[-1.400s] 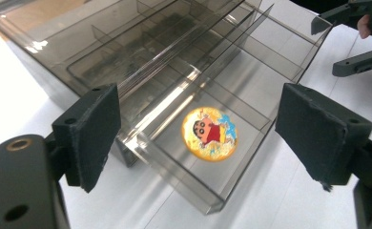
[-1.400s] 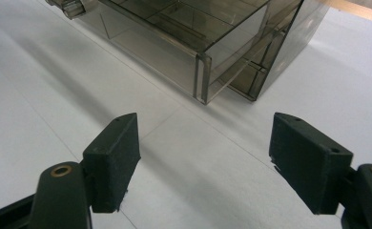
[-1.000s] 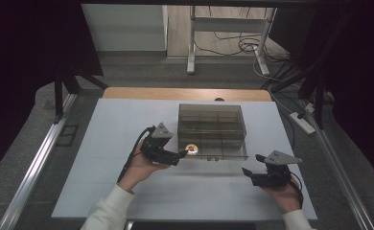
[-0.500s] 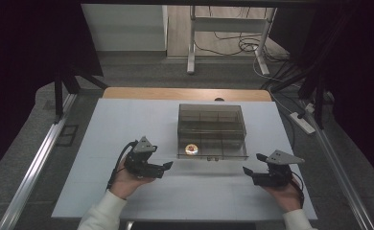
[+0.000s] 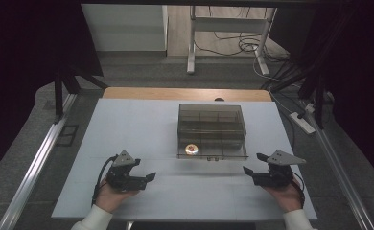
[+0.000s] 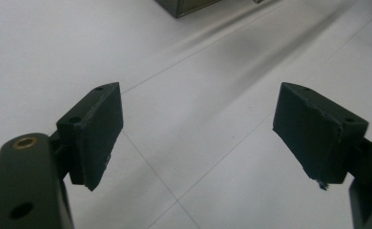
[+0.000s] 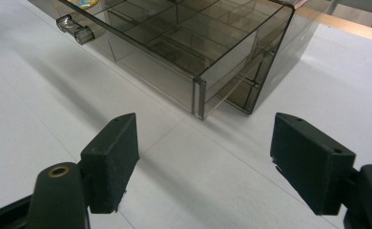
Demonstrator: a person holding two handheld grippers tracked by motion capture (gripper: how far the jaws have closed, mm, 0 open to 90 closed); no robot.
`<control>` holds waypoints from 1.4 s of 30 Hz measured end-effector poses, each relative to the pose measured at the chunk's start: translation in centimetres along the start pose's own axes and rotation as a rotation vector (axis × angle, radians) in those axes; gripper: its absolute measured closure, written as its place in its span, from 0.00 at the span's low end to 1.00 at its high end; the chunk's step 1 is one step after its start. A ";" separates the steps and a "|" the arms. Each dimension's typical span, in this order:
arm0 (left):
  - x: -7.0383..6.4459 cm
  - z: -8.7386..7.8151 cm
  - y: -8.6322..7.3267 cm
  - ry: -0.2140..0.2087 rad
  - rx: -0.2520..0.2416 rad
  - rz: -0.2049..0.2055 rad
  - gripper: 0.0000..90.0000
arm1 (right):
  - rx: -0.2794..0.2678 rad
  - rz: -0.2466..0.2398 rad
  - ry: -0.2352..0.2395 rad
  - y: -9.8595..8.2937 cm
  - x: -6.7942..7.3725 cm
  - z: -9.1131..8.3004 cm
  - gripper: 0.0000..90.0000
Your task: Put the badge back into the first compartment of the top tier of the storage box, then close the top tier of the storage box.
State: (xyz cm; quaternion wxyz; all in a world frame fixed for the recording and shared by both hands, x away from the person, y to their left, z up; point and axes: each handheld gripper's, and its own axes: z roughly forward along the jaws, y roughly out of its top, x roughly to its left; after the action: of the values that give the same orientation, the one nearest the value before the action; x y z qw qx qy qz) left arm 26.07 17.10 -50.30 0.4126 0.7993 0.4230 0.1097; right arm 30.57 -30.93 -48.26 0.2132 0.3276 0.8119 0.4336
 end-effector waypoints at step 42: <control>0.8 -0.1 -0.9 0.006 0.027 -0.020 0.18 | -0.036 -0.039 0.095 1.0 3.1 -1.0 0.93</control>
State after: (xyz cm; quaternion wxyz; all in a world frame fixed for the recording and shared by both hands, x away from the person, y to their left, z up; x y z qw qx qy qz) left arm 25.98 18.10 -51.07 0.4016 0.8001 0.4337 0.1023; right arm 28.12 -28.81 -47.09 0.1885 0.2869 0.8193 0.4592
